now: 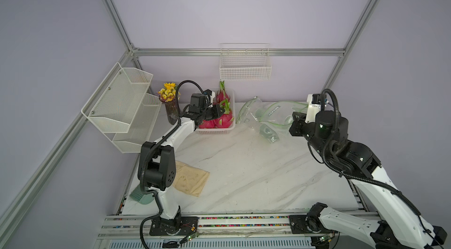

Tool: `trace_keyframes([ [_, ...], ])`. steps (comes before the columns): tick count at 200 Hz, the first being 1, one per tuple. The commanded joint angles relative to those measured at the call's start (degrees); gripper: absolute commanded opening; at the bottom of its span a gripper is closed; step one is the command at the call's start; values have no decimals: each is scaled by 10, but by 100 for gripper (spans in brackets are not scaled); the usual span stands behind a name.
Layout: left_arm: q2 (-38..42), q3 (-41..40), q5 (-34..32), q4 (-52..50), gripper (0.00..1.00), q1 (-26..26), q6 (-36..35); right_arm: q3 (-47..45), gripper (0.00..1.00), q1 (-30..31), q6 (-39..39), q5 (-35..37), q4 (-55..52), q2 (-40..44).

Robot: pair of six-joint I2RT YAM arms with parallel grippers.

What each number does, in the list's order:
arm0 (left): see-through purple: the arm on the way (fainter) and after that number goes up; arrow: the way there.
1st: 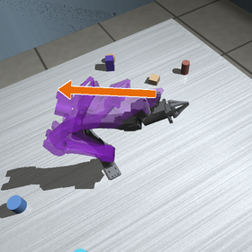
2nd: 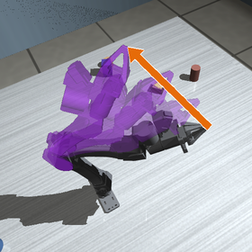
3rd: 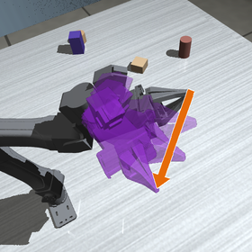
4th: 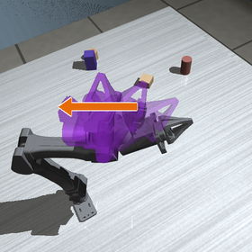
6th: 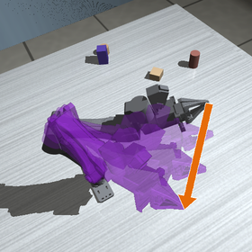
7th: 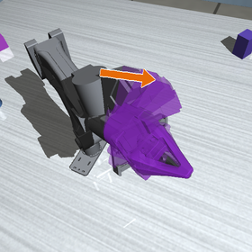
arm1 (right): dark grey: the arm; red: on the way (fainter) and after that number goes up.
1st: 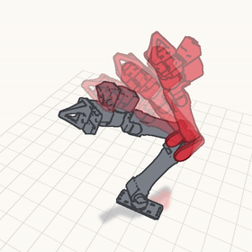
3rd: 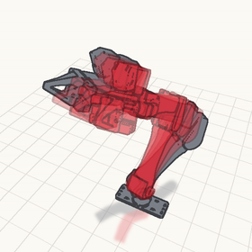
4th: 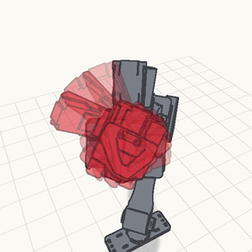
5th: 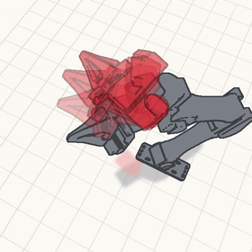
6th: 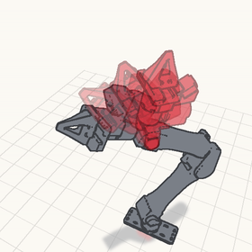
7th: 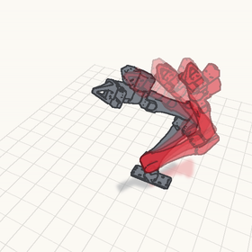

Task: Open the zip-top bag and take out the dragon fruit
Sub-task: Place the dragon fruit in the basket.

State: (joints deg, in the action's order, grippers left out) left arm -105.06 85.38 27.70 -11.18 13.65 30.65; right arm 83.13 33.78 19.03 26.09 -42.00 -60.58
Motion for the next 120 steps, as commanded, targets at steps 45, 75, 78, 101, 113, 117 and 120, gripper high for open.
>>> trace_keyframes([
  [45, -33, 14, -16, 19, 0, 5, -2, 49, 0, -182, 7, -186, -33, -54],
  [75, -51, 31, -26, 7, 0, 5, -9, 76, 0, -231, 4, -211, -55, -84],
  [78, -52, 33, -27, 7, 0, 5, -9, 80, 0, -235, 2, -214, -58, -87],
  [101, -58, 50, -23, -5, 0, 5, -9, 104, 0, -264, 2, -227, -80, -119],
  [113, -52, 54, -18, -9, 7, 4, -8, 114, 0, -282, 6, -239, -90, -135],
  [117, -50, 55, -17, -10, 11, 5, -8, 117, 0, -287, 8, -244, -93, -141],
  [120, -45, 55, -17, -11, 15, 5, -8, 119, 0, -292, 10, -248, -96, -146],
])
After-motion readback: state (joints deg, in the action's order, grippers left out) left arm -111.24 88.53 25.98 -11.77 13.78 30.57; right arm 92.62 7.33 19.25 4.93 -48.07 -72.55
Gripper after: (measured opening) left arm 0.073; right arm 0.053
